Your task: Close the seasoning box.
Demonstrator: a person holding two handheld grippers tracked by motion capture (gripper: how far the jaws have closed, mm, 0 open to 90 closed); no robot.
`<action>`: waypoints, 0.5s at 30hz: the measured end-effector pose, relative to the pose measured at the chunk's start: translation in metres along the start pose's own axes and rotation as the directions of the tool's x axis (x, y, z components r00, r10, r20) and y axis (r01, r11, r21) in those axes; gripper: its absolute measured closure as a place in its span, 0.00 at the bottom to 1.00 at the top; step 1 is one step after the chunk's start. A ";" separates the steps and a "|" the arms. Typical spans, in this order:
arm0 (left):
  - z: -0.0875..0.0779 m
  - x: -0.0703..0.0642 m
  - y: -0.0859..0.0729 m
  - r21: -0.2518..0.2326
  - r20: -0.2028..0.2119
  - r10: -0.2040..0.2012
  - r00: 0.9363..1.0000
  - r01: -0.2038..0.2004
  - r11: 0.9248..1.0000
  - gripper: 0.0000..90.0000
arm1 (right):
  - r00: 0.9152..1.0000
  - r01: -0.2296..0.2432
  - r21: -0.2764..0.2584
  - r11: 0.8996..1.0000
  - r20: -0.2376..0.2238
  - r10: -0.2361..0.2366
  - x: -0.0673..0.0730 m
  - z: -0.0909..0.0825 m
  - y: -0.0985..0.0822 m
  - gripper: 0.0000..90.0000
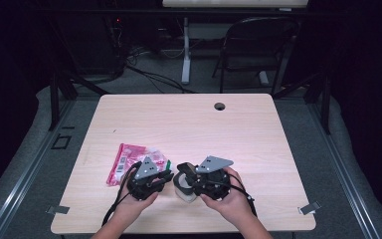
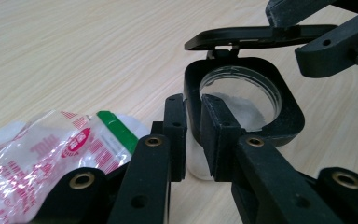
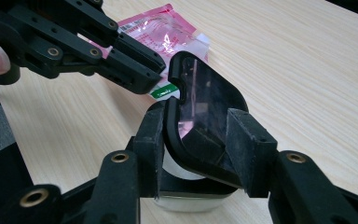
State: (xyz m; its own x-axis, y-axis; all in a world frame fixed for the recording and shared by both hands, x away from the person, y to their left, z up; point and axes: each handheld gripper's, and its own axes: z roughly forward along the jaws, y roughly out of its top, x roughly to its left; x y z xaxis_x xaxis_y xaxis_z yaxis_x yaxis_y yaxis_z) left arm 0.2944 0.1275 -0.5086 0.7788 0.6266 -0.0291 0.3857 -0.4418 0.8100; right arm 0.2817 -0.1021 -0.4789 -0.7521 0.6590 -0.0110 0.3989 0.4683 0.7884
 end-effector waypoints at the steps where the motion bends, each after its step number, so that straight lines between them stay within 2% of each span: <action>1: 0.001 -0.001 0.000 0.002 0.005 0.003 1.000 -0.003 1.000 0.90 | 1.000 -0.004 -0.001 1.000 -0.001 0.004 0.001 0.000 0.000 0.65; 8: 0.003 -0.003 0.003 0.004 0.020 0.016 1.000 -0.016 1.000 0.94 | 1.000 0.006 0.007 1.000 -0.010 -0.006 0.003 0.001 -0.002 0.63; 15: 0.007 -0.003 0.002 0.011 0.026 0.022 0.999 -0.022 1.000 0.94 | 1.000 0.008 0.021 1.000 -0.026 -0.007 0.006 0.003 -0.003 0.62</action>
State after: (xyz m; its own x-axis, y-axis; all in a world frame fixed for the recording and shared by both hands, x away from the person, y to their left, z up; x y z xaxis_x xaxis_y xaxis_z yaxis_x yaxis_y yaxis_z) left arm 0.2960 0.1202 -0.5105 0.7998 0.5997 -0.0270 0.3741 -0.4627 0.8037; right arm 0.2773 -0.0976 -0.4831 -0.7681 0.6403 -0.0007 0.4039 0.4854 0.7754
